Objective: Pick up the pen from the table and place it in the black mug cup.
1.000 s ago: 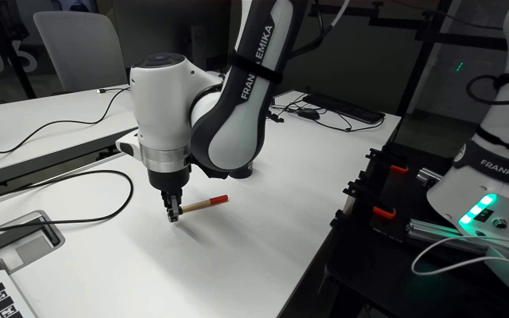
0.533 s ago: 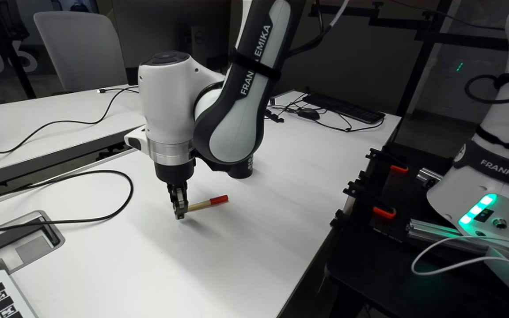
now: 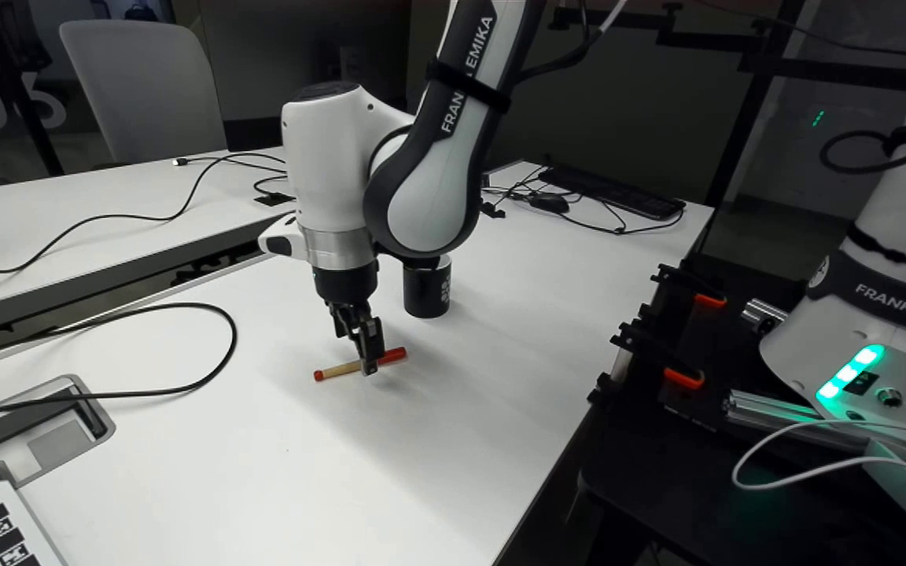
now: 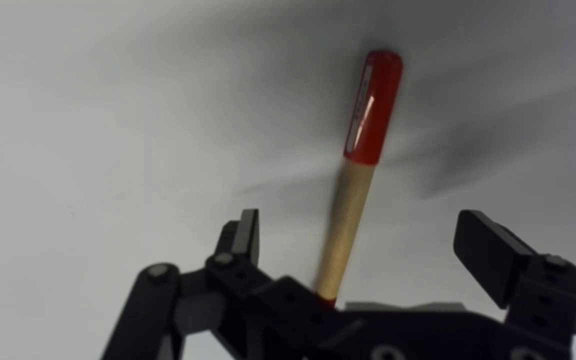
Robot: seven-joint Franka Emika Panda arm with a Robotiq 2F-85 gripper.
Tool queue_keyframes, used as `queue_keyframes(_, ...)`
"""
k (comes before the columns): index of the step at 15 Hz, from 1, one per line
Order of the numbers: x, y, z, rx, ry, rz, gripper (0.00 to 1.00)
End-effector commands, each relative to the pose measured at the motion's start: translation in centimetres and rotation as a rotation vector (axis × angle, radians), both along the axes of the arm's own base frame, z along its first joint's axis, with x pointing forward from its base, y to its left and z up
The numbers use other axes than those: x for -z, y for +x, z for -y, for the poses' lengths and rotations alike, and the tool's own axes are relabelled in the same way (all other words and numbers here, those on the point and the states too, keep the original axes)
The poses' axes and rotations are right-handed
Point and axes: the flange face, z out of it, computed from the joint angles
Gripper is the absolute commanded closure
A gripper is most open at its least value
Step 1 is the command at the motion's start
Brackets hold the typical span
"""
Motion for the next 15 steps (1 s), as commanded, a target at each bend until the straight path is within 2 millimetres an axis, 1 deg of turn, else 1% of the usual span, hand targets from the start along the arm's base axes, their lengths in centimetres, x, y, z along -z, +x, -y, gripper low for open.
queue_keyframes(1, 0.2, -0.3, 3.1, -0.086, -0.020, -0.046, 0.00)
queue_keyframes(5, 0.1, -0.1, 3.8, -0.102, -0.012, -0.050, 0.00)
queue_keyframes(11, -0.8, 0.1, 1.4, -0.081, 0.066, 0.048, 0.00)
queue_keyframes(15, -0.8, -0.3, 0.0, -0.046, 0.111, 0.088, 0.00)
